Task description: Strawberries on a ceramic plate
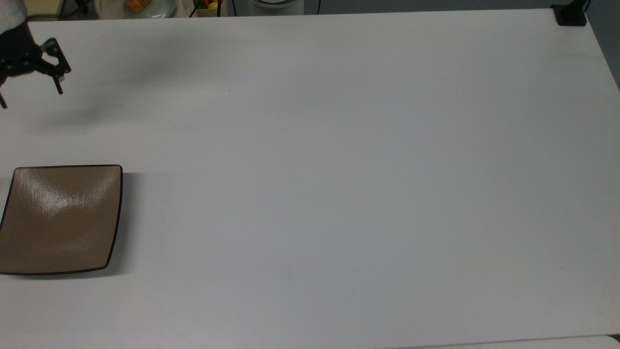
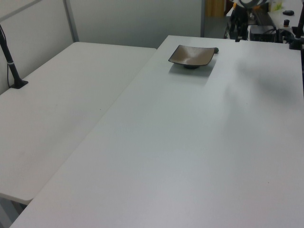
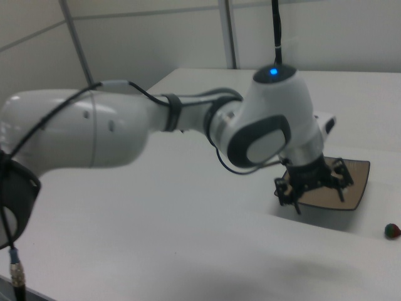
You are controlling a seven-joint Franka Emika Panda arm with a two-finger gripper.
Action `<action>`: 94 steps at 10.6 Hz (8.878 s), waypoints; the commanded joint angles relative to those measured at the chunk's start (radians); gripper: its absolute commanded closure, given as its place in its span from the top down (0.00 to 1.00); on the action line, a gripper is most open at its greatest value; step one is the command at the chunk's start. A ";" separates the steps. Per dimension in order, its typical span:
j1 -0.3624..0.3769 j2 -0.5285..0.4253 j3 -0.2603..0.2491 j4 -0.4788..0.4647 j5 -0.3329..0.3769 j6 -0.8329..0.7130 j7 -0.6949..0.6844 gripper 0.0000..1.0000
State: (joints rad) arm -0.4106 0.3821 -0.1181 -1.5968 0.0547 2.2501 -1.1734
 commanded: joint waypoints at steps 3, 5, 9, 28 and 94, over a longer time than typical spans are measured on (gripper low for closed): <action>-0.036 0.176 -0.014 0.101 0.050 0.182 0.003 1.00; -0.042 0.242 -0.014 0.126 0.051 0.296 0.002 0.97; -0.053 0.342 -0.014 0.190 0.060 0.433 0.073 0.90; -0.077 0.534 0.040 0.336 0.068 0.658 0.130 0.35; 0.343 -0.384 0.120 0.032 0.125 -0.540 1.076 1.00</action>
State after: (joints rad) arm -0.1739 0.0365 0.0367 -1.5220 0.2004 1.7239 -0.1700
